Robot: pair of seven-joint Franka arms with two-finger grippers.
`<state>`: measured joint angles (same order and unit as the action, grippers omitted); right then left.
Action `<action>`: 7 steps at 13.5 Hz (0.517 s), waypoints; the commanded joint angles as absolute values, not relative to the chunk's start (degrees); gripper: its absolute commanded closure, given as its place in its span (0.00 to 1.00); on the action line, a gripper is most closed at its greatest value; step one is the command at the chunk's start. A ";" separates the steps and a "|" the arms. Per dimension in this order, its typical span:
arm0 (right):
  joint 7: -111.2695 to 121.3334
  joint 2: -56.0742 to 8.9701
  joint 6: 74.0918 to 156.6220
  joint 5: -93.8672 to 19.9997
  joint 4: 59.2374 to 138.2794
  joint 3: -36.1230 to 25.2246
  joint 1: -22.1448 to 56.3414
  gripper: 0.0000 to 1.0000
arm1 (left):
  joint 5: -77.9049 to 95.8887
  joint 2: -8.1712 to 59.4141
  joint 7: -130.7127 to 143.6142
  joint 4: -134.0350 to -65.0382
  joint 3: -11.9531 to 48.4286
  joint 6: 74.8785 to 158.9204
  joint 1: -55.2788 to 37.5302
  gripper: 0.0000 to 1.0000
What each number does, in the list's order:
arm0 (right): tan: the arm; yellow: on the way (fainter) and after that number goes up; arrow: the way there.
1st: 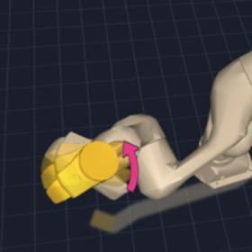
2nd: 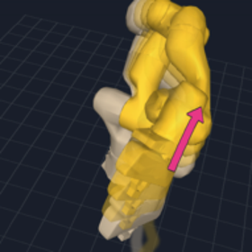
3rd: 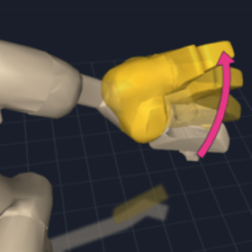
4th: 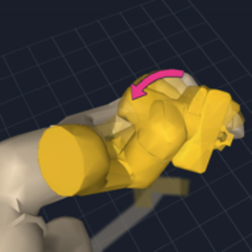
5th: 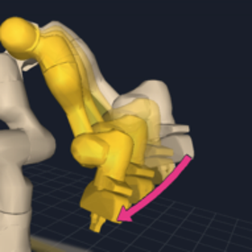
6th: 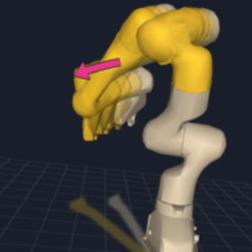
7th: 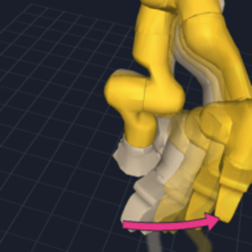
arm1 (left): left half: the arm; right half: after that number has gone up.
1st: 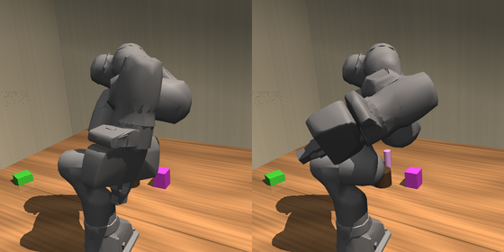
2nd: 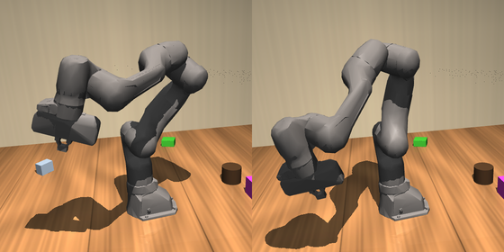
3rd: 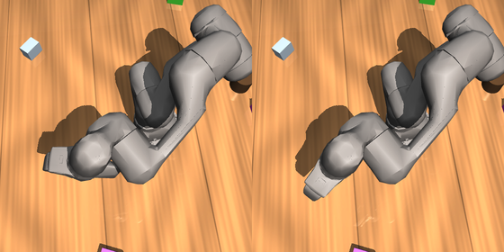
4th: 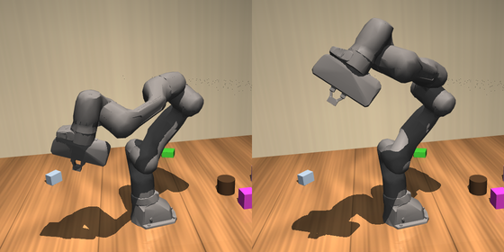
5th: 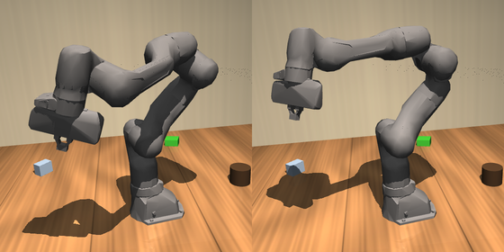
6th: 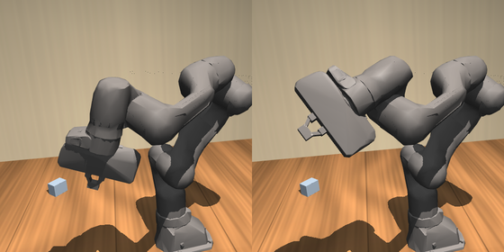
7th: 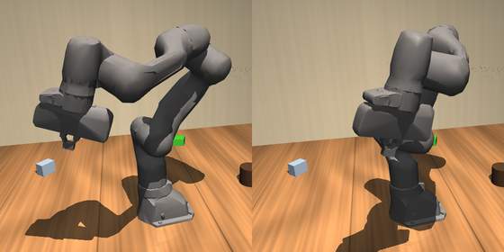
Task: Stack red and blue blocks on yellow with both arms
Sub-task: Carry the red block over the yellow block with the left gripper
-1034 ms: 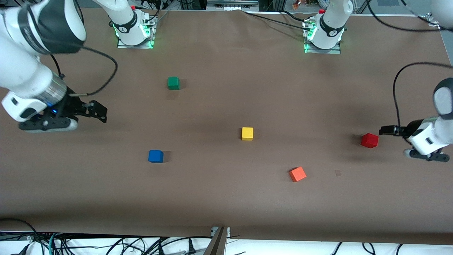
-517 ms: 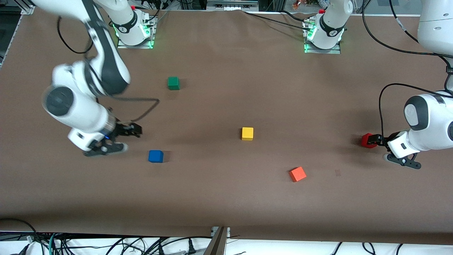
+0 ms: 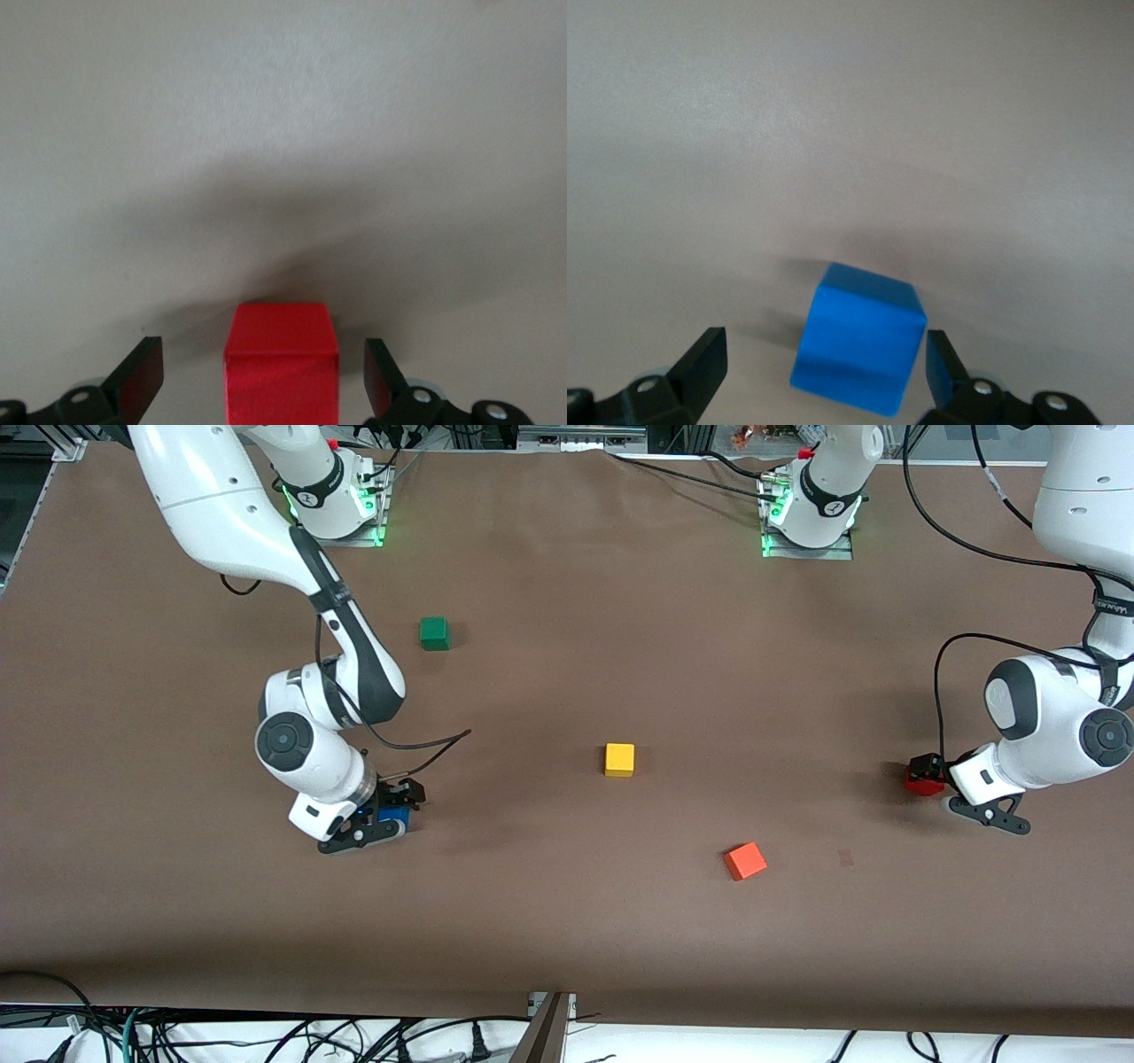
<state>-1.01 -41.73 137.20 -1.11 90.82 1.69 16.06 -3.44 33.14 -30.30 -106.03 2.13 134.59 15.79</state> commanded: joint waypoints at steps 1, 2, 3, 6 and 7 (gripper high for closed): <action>0.44 -43.85 136.67 -2.37 86.66 2.20 15.47 0.02 | -4.48 31.03 -33.91 -109.07 2.46 135.53 16.79 0.26; 0.44 -44.12 136.67 -2.63 86.66 2.20 15.38 0.05 | -4.48 31.03 -35.32 -109.07 2.46 135.53 16.79 0.53; 0.44 -44.12 136.58 -2.72 86.66 2.20 15.12 0.11 | -4.48 30.94 -35.51 -108.81 2.55 135.44 16.79 0.76; 0.44 -44.21 136.49 -3.51 86.92 2.20 14.68 0.34 | -3.61 29.28 -34.37 -108.11 3.07 134.74 16.79 1.00; 0.53 -44.47 136.41 -3.52 87.01 2.20 14.50 0.39 | -3.52 28.22 -33.06 -107.93 3.34 134.65 16.35 1.00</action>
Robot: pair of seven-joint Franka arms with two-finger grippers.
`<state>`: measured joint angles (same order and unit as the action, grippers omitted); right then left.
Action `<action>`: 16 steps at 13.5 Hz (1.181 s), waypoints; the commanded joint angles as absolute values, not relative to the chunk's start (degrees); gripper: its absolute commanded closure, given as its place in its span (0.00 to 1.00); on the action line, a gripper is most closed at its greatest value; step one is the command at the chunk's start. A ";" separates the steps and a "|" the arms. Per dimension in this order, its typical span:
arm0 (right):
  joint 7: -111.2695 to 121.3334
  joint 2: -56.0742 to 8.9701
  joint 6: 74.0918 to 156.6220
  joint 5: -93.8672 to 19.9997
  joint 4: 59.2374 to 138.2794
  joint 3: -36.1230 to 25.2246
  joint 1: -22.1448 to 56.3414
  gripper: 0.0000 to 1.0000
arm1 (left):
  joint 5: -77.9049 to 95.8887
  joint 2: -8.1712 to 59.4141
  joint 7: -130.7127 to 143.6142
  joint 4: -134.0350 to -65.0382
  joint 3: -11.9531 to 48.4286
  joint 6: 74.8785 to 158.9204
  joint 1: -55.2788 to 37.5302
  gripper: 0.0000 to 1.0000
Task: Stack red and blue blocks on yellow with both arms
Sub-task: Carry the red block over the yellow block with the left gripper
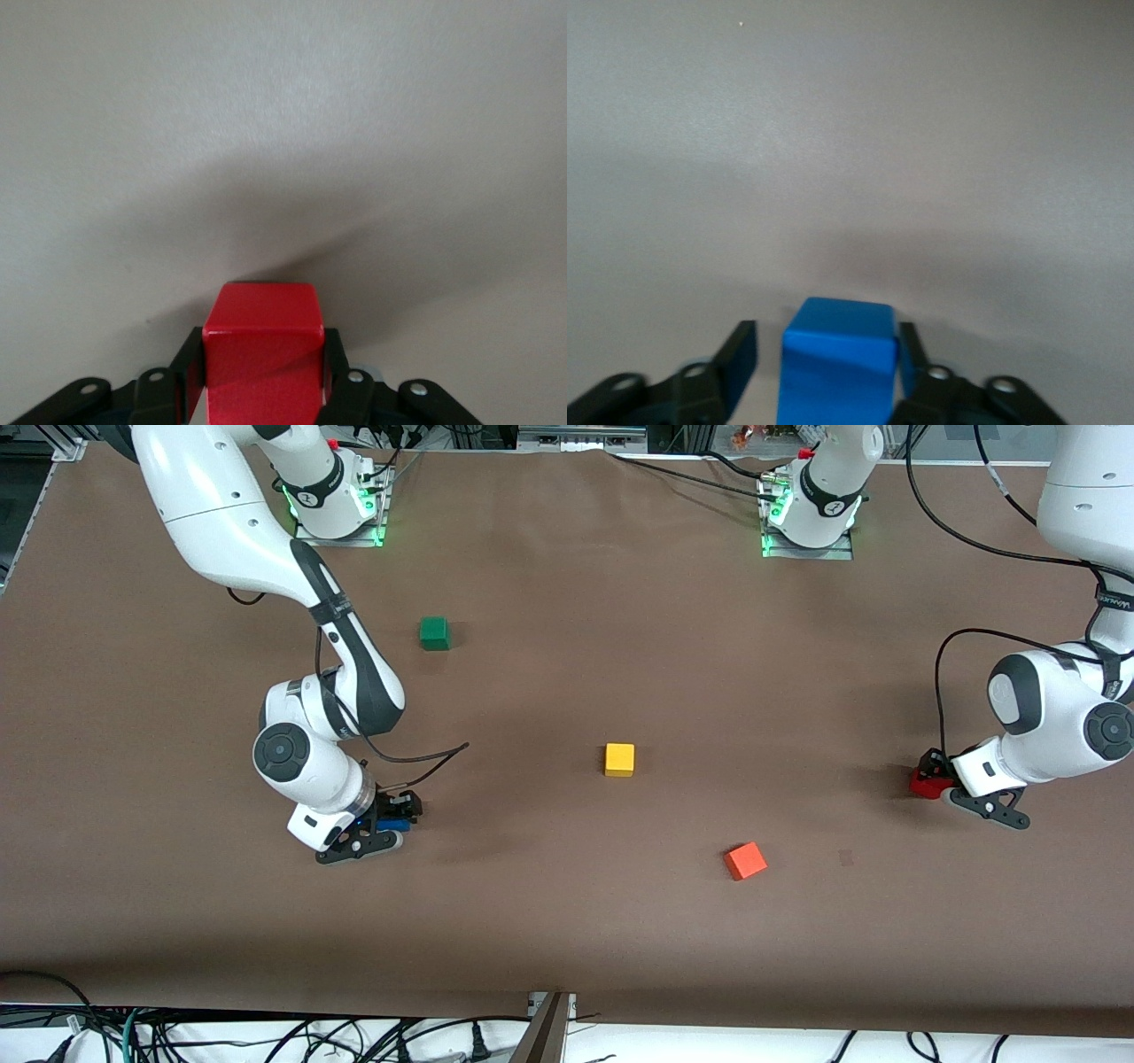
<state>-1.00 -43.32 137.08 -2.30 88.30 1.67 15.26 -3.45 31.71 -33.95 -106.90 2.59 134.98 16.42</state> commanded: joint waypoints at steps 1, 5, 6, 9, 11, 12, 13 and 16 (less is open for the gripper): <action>0.53 -44.56 136.32 -3.52 87.01 2.20 14.33 0.44 | -3.43 26.47 -29.83 -107.32 4.99 133.43 16.00 1.00; 0.53 -43.60 131.42 -4.74 85.88 2.20 14.06 0.66 | -4.13 23.91 -6.66 -100.31 17.37 121.58 15.82 1.00; 0.53 -42.98 127.74 -5.70 84.22 2.20 13.89 0.66 | -4.22 24.17 0.11 -98.20 20.80 119.55 15.30 1.00; 0.35 -39.92 114.74 -6.06 78.33 2.11 13.71 0.66 | -4.22 24.70 15.96 -95.98 23.29 118.92 5.76 1.00; 0.09 -37.63 107.61 -5.98 75.25 2.02 13.71 0.66 | -4.31 27.84 18.02 -92.83 23.20 118.92 -1.02 1.00; -0.09 -36.40 104.71 -5.98 74.28 1.85 13.71 0.66 | -4.31 29.43 18.10 -91.68 23.03 119.00 -4.45 1.00; -0.17 -35.08 101.81 -5.98 73.31 1.85 13.80 0.66 | -4.22 31.01 18.37 -90.63 22.85 119.00 -7.09 1.00; -1.31 -31.48 95.47 -5.89 71.19 2.11 14.15 0.66 | -4.65 35.67 22.92 -87.72 22.76 119.35 -12.46 1.00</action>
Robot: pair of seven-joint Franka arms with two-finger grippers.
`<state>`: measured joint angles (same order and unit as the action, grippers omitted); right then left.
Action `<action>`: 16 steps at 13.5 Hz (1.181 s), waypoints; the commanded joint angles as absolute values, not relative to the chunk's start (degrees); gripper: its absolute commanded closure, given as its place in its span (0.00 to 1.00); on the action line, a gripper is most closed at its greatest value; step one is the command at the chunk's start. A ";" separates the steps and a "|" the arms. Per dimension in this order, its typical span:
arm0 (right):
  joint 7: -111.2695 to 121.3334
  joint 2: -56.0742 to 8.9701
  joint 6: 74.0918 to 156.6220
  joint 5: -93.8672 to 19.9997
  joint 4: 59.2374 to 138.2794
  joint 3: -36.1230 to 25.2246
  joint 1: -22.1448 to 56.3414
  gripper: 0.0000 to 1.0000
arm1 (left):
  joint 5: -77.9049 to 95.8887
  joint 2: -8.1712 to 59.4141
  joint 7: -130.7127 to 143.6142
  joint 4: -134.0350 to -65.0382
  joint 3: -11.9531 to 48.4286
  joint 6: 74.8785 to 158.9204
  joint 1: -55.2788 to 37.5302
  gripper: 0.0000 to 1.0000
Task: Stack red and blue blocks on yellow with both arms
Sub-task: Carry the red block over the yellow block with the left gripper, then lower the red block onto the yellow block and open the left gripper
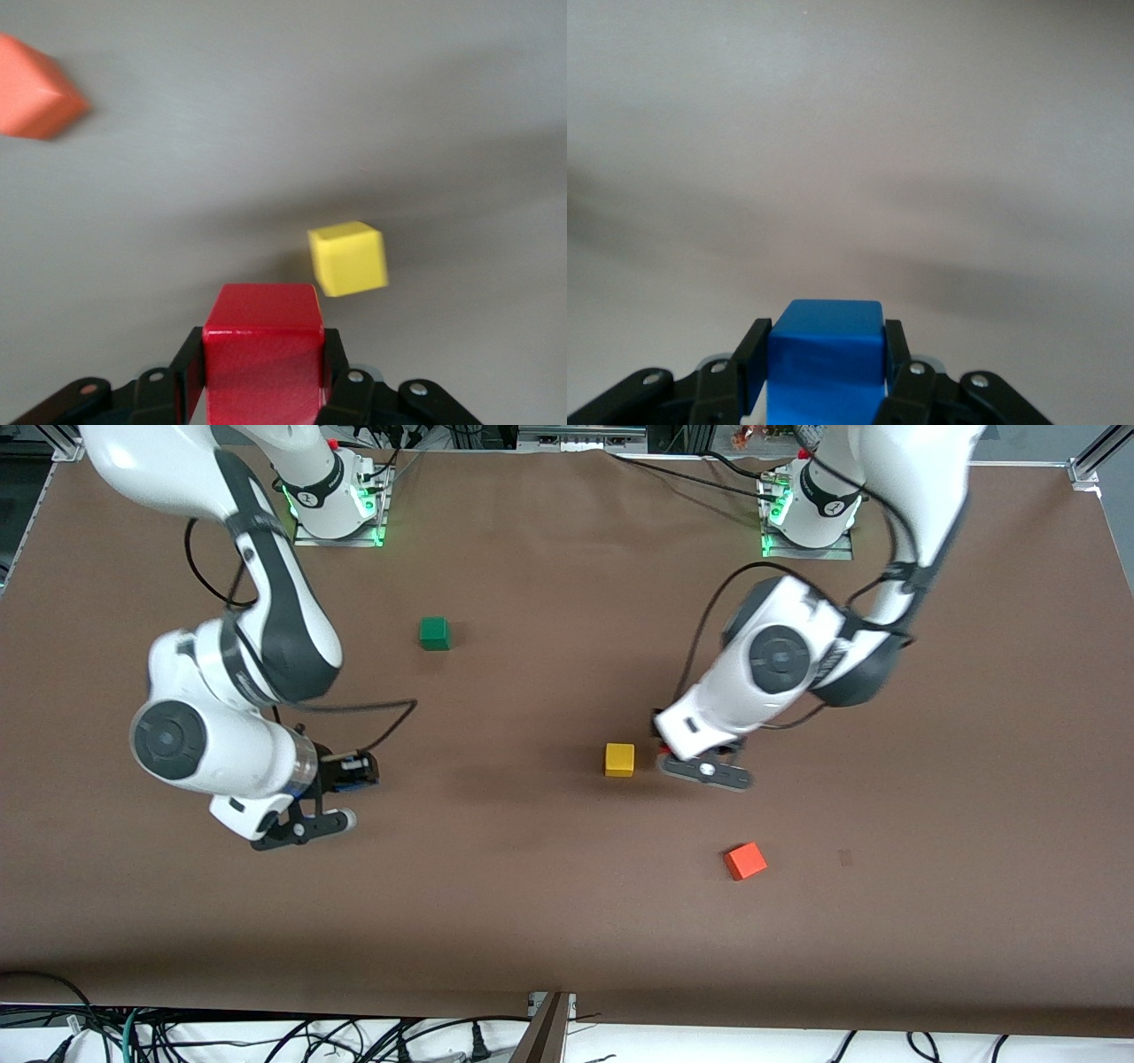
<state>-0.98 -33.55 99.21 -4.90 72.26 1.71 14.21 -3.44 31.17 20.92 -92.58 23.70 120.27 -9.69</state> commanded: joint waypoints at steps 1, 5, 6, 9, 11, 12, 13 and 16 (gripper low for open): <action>-2.45 -30.51 94.06 -5.89 71.28 2.11 14.06 0.66 | -7.53 37.08 23.90 -87.11 22.76 119.44 -14.22 1.00; -5.53 -30.41 94.30 -5.80 71.02 2.28 14.85 0.66 | -13.09 40.69 30.40 -85.87 22.77 119.88 -17.75 1.00; -7.02 -30.93 94.74 -5.80 69.80 2.29 15.29 0.66 | -13.10 41.30 30.67 -85.17 22.76 119.88 -18.19 1.00; -10.19 -31.73 94.83 -5.63 68.20 2.11 17.22 0.66 | -13.10 42.19 32.34 -85.08 22.76 120.06 -18.89 1.00; -10.37 -31.73 94.83 -5.71 68.03 2.11 17.23 0.65 | -12.92 42.19 33.04 -84.90 22.76 120.67 -18.90 1.00; -10.37 -31.73 94.92 -5.71 67.94 2.11 17.23 0.65 | -12.92 42.27 33.83 -84.73 22.68 120.76 -18.90 1.00; -10.46 -31.73 94.83 -5.71 67.94 2.11 17.23 0.65 | -12.92 42.36 34.36 -84.20 22.68 120.85 -18.81 1.00; -10.55 -31.73 94.92 -5.71 67.94 2.11 17.31 0.65 | -12.92 43.68 34.72 -81.92 22.68 120.94 -18.81 1.00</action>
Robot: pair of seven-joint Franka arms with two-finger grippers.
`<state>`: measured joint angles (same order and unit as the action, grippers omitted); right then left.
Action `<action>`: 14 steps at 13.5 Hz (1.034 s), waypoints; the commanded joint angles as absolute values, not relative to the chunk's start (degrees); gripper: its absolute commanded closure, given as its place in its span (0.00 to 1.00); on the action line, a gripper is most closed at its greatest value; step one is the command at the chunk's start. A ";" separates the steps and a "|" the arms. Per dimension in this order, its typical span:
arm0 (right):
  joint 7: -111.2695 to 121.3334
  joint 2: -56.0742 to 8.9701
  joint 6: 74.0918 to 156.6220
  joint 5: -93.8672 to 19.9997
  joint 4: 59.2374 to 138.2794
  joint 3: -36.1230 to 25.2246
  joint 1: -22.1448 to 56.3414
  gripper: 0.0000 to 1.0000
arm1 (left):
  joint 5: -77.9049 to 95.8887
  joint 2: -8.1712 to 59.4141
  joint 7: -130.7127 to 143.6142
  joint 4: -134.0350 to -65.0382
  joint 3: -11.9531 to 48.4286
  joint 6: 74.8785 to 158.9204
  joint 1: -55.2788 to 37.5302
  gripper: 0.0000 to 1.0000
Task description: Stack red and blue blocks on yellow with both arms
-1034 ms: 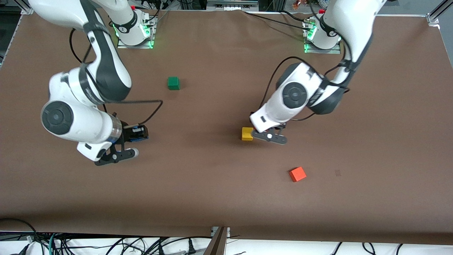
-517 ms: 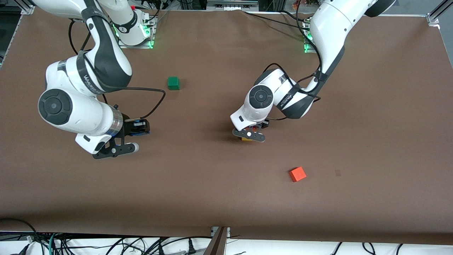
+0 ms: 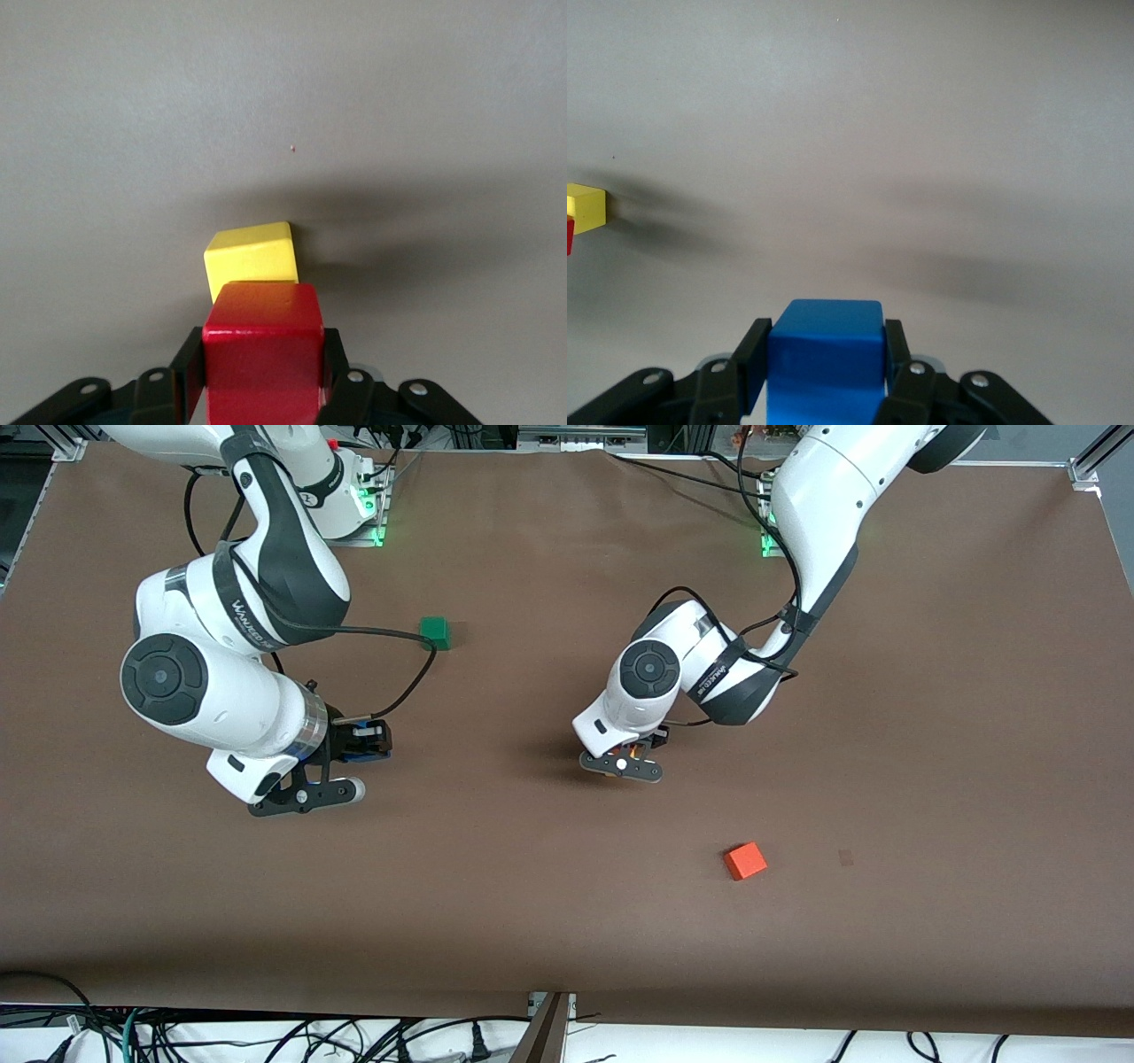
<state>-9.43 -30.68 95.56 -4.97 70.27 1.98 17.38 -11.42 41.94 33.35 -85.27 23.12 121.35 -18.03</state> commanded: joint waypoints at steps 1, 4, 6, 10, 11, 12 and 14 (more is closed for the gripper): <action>-10.55 -31.82 95.01 -5.71 67.94 2.11 17.31 0.65 | -12.92 44.03 34.98 -81.31 22.68 120.94 -18.81 1.00; -10.55 -31.73 95.36 -5.71 67.94 2.11 17.31 0.65 | -13.09 44.12 35.42 -81.12 21.89 120.94 -18.98 1.00; -10.55 -31.73 95.62 -5.71 67.94 2.11 17.31 0.65 | -13.18 44.12 35.42 -81.21 21.88 120.94 -18.98 1.00; -10.55 -31.73 95.71 -5.71 67.94 2.11 17.31 0.65 | -13.97 44.12 35.51 -81.21 21.88 120.94 -18.98 0.70; -10.55 -31.73 95.80 -5.71 67.94 2.11 17.31 0.65 | -13.80 44.03 35.59 -81.12 21.88 120.85 -18.81 0.01; -10.55 -31.73 95.89 -5.71 67.94 2.11 17.31 0.65 | -13.71 43.60 35.68 -81.04 21.88 120.50 -18.63 0.00; -10.63 -31.73 95.98 -5.71 67.94 2.20 17.40 0.65 | -13.54 42.11 35.51 -80.08 21.88 119.36 -17.58 0.00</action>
<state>-9.51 -30.89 96.30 -4.97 69.98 1.98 17.39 -11.75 43.36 34.60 -82.04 22.12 121.33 -18.00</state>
